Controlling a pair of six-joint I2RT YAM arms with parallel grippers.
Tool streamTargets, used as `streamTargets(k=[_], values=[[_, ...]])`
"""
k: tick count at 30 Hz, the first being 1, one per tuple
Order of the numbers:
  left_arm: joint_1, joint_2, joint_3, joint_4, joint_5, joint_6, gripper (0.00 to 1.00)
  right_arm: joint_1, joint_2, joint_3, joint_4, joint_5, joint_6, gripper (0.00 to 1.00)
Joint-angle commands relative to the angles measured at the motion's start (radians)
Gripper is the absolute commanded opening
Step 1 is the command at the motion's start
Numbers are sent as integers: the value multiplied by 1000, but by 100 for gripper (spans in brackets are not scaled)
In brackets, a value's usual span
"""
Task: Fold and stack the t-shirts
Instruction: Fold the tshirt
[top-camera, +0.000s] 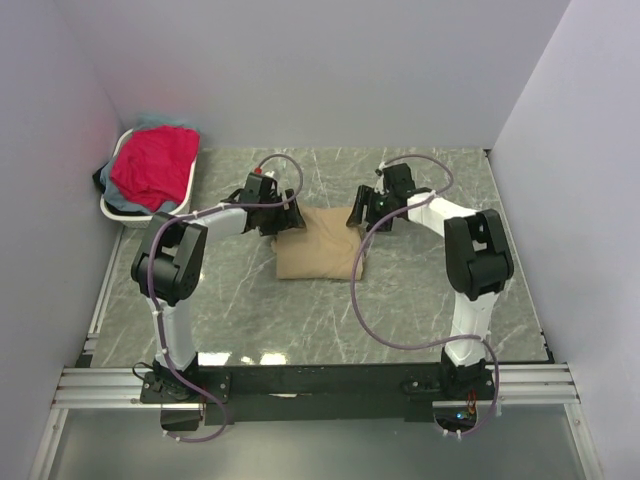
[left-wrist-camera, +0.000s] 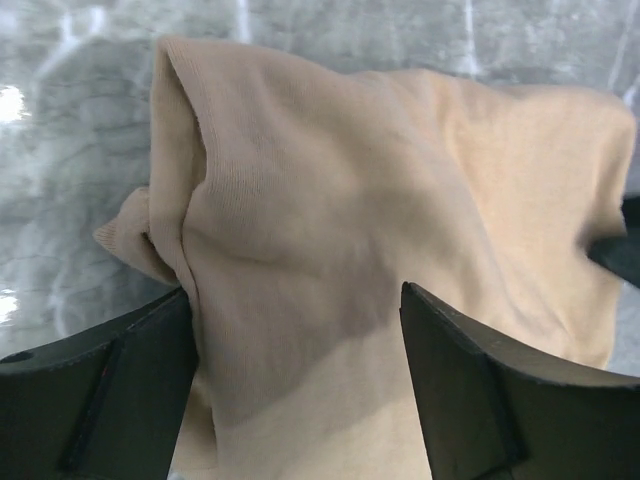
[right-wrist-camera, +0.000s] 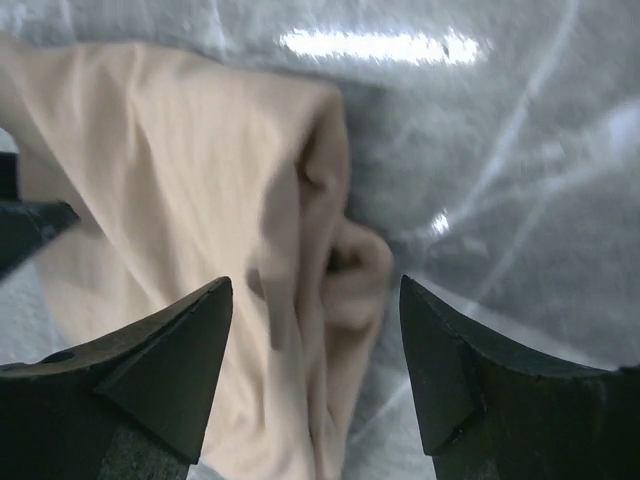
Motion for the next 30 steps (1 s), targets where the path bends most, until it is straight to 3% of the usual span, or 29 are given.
streamTargets(k=[1, 5, 8, 11, 12, 14, 16, 28, 29, 30], values=[[-25, 0, -36, 35, 68, -22, 82, -5, 68, 86, 60, -138, 17, 74], [-28, -2, -65, 52, 86, -33, 80, -6, 120, 86, 97, -250, 53, 73], [-28, -3, -82, 63, 101, -39, 73, -5, 120, 41, 155, -306, 85, 64], [-28, 7, -88, 75, 115, -42, 64, -6, 120, 9, 200, -332, 99, 36], [-28, 14, -85, 68, 121, -41, 58, -9, 121, 7, 209, -333, 95, 20], [-26, 23, -73, 55, 129, -34, 49, -20, 118, 11, 214, -338, 90, 5], [-26, 20, -76, 46, 124, -25, 47, -46, 117, 6, 235, -359, 98, 0], [23, -8, -211, 84, 176, 28, 45, -175, 169, -20, 344, -410, 157, 1], [26, -8, -213, 97, 190, 28, 46, -178, 172, -19, 359, -422, 164, 11], [26, -6, -213, 98, 198, 30, 46, -178, 173, -11, 343, -401, 159, 14]])
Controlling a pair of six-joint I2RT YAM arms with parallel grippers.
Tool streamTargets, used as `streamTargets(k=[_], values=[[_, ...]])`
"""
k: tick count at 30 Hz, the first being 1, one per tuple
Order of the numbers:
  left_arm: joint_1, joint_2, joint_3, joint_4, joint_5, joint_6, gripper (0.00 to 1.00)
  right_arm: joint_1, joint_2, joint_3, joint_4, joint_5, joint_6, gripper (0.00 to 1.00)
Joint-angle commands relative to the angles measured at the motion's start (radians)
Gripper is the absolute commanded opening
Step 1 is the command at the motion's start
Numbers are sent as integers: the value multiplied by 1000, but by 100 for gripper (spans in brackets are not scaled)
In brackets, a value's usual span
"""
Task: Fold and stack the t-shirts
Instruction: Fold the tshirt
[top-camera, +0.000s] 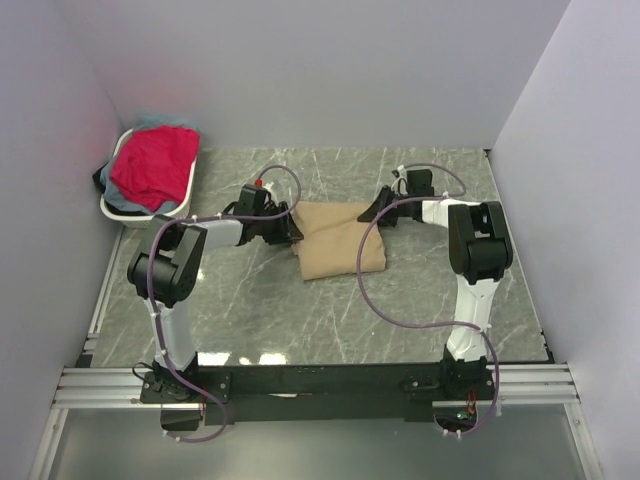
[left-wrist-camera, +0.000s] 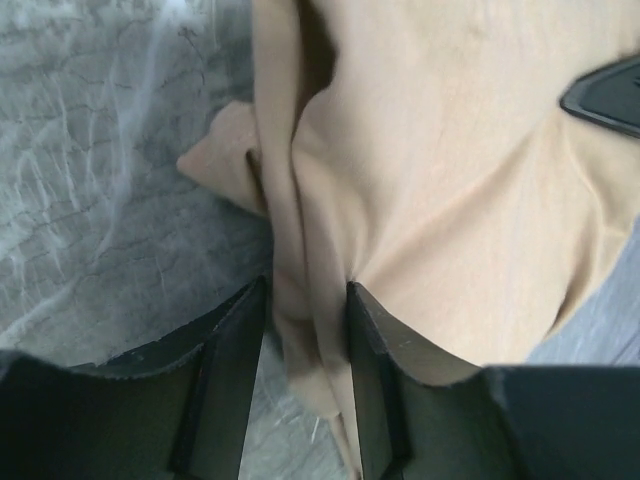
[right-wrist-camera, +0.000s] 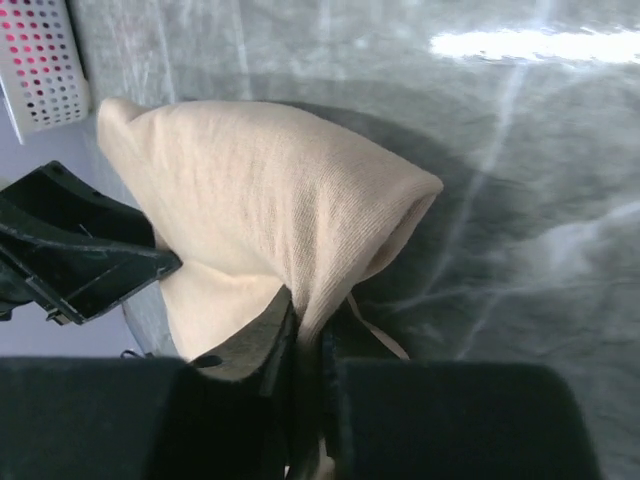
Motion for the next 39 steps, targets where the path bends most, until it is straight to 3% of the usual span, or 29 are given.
streamTargets(k=[1, 2, 5, 10, 16, 23, 34, 37, 39], values=[[10, 20, -49, -83, 32, 50, 47, -15, 18, 0, 72, -24, 20, 20], [10, 20, -46, -82, 47, 52, 50, -15, 23, 11, 60, -30, 18, 35], [10, 12, -34, -80, 34, 44, 64, -16, 2, 1, 82, -41, 18, 49], [9, -22, -14, -121, -21, 44, 73, -16, -110, -44, 77, 24, -14, 61], [-13, -60, -49, -129, -49, 47, 76, -15, -252, -101, -75, 271, -95, 73], [-82, -60, -110, -77, -19, 1, 77, -5, -287, -173, -170, 331, -111, 75], [-178, -5, -55, -32, -6, -43, 77, 47, -304, -257, -204, 339, -135, 75], [-194, 9, -40, -54, -18, -46, 74, 90, -281, -245, -232, 338, -137, 71], [-195, 23, -29, -65, -14, -46, 64, 111, -267, -242, -238, 306, -135, 68]])
